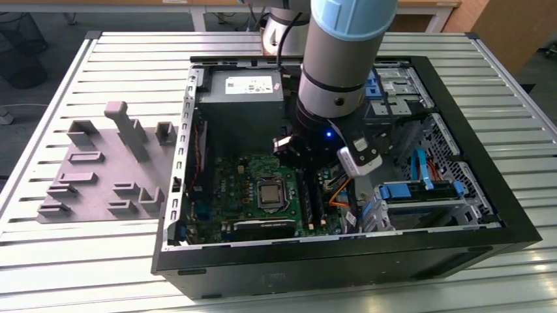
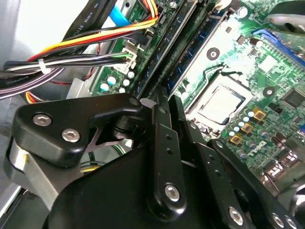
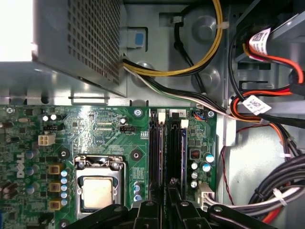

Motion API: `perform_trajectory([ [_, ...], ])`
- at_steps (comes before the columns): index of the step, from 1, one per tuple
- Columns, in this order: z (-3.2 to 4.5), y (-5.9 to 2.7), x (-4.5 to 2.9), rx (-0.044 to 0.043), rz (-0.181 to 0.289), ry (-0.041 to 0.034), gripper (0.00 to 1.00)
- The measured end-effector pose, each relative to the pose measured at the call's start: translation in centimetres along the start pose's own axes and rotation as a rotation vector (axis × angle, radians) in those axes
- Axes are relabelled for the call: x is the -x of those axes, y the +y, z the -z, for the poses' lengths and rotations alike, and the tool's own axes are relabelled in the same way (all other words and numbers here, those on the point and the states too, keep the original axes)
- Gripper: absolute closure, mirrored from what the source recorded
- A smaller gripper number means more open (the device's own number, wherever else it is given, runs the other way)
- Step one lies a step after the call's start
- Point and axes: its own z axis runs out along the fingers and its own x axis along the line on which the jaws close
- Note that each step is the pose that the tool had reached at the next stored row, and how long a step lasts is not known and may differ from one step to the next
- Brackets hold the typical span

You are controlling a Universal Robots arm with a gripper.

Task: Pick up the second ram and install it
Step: 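Press down the second ram until it locks into place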

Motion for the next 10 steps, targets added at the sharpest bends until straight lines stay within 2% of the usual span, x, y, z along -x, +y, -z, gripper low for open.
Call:
perform_trajectory([
  [7,1.29,-0.02,-0.03,0.0000,0.000,0.0021,0.79],
  [10,1.30,-0.02,-0.03,0.0003,0.000,0.0025,0.81],
])
